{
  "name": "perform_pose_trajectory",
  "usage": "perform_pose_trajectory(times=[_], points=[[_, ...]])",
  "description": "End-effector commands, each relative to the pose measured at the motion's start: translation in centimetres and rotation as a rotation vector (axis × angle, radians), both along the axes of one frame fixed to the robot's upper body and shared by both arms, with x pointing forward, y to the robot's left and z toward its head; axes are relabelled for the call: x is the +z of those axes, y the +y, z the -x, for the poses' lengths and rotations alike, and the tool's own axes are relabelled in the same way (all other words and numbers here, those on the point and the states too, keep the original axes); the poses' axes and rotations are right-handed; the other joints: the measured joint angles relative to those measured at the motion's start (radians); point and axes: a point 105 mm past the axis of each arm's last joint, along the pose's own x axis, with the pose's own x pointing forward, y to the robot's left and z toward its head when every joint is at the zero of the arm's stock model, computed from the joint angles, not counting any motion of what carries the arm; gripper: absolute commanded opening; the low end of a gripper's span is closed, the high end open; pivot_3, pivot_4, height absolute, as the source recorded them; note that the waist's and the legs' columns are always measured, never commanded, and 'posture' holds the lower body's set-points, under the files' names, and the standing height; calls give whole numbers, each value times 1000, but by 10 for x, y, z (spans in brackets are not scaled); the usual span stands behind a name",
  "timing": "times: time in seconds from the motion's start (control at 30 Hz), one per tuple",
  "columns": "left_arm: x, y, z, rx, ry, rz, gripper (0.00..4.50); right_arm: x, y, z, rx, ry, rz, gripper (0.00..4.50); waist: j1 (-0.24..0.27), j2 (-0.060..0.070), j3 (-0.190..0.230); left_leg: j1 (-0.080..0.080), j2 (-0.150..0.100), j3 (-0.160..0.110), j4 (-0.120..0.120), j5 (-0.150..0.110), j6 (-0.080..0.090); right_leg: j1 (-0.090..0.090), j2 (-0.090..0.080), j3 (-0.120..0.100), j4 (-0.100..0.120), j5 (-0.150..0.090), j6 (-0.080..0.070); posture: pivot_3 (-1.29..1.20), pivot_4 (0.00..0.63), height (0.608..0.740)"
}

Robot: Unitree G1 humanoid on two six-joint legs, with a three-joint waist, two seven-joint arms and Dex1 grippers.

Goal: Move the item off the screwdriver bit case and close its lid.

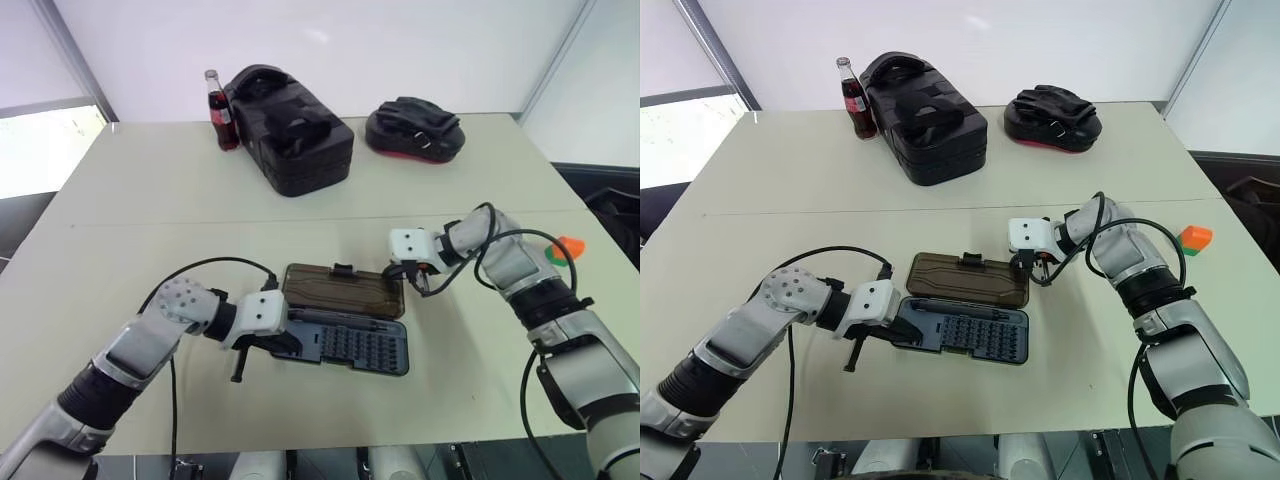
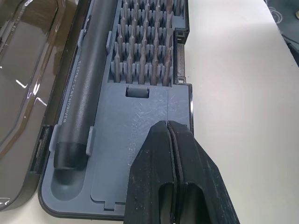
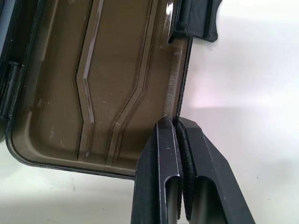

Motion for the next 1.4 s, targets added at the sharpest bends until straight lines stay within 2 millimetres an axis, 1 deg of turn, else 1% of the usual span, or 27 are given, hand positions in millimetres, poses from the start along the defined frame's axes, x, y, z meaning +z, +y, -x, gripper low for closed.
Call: perform_pose_trajectory(times=[0.03, 0.23, 0.37, 0.53, 0.63, 0.7, 0.73, 0.8, 0.9, 0.93, 1.1, 1.13, 1.2, 1.27, 1.33, 1.4], points=[[-10, 4, 3, 22, 39, -22, 0, 4, 0, -4, 26, -96, 7, 20, -2, 0, 0, 0, 0, 0, 0, 0, 0, 0, 0, 0, 0, 0, 0, 0, 150, 740], [-12, 6, 3, 48, 49, -7, 0, 20, -1, -4, 63, -249, 21, 20, -3, 0, 0, 1, 0, 0, 0, 0, 0, 0, 0, 0, 0, 0, 0, 0, 150, 740], [-13, 5, 1, 75, 59, 16, 0, 34, -3, 4, 24, -330, -25, 20, 3, 0, 0, 0, 0, 0, 0, 0, 0, 0, 0, 0, 0, 0, 0, 0, 150, 740], [-13, 6, 0, 95, 55, 34, 0, 42, -2, 15, -21, -368, -68, 20, 3, 0, 1, 0, 0, 0, 0, 0, 0, 0, 0, 0, -1, 0, -1, 0, 150, 740], [2, -1, -7, 145, 39, 139, 0, 45, 2, 20, -48, -401, -109, 20, 2, 0, 1, -1, 0, 0, 0, 0, 0, 0, 0, 0, -1, 0, -1, 0, 150, 740], [17, -8, -7, 145, 31, 200, 0, 38, 2, 23, -47, -385, -101, 20, 3, -1, 2, -1, 0, 0, 0, 0, 0, 0, 0, 0, -2, 0, -1, 0, 150, 740], [22, -10, -6, 146, 41, 223, 0, 34, 1, 25, -49, -381, -96, 20, 2, -1, 2, -4, 0, -1, 0, 0, 0, -2, 0, 0, -1, 0, 0, 0, 150, 740], [29, -12, -3, 150, 69, 252, 0, 31, -2, 24, -52, -390, -75, 20, 1, -1, 2, -8, 0, -1, 0, 0, 0, -6, 0, 0, -1, 1, 1, 0, 150, 740], [32, -12, -1, 162, 88, 275, 0, 28, -7, 22, -57, -404, -55, 20, 1, -1, 2, -15, 0, -1, 1, 0, 0, -15, 0, 0, 0, 2, 3, 0, 150, 740], [34, -12, 0, 165, 91, 282, 0, 28, -8, 22, -57, -404, -54, 20, 1, -1, 2, -15, 0, 0, 0, 0, 0, -15, 0, 0, 0, 2, 3, 0, 150, 740], [59, -14, -3, 206, 128, 423, 0, 27, -12, 22, -49, -419, -41, 20, 2, -1, 2, -16, 0, 0, 0, 0, 0, -15, 0, 0, 0, 2, 3, 0, 150, 740], [66, -12, -7, 235, 132, 461, 0, 27, -13, 21, -48, -428, -37, 20, 3, -1, 2, -16, 0, 0, 0, 0, 0, -15, 0, 0, 0, 2, 3, 0, 150, 740], [78, -5, -23, 320, 126, 542, 0, 28, -14, 21, -46, -438, -31, 20, 3, -1, 2, -16, 0, 0, 0, 0, 0, -15, 0, 0, 0, 2, 3, 0, 150, 740], [90, 11, -49, 464, 103, 650, 0, 30, -13, 20, -45, -446, -34, 20, 3, -1, 2, -16, 0, -1, 1, 0, 0, -15, 0, 0, 0, 2, 3, 0, 150, 740], [95, 27, -70, 581, 75, 713, 0, 33, -12, 20, -47, -452, -46, 20, 2, -1, 2, -15, 0, -1, 1, 1, -1, -15, 0, -1, 0, 2, 3, 0, 150, 740], [93, 44, -91, 719, 57, 758, 0, 35, -11, 21, -46, -457, -50, 20, 0, -1, 2, -15, -1, -1, 1, 1, -1, -15, 0, 0, 0, 2, 3, 0, 150, 740]])
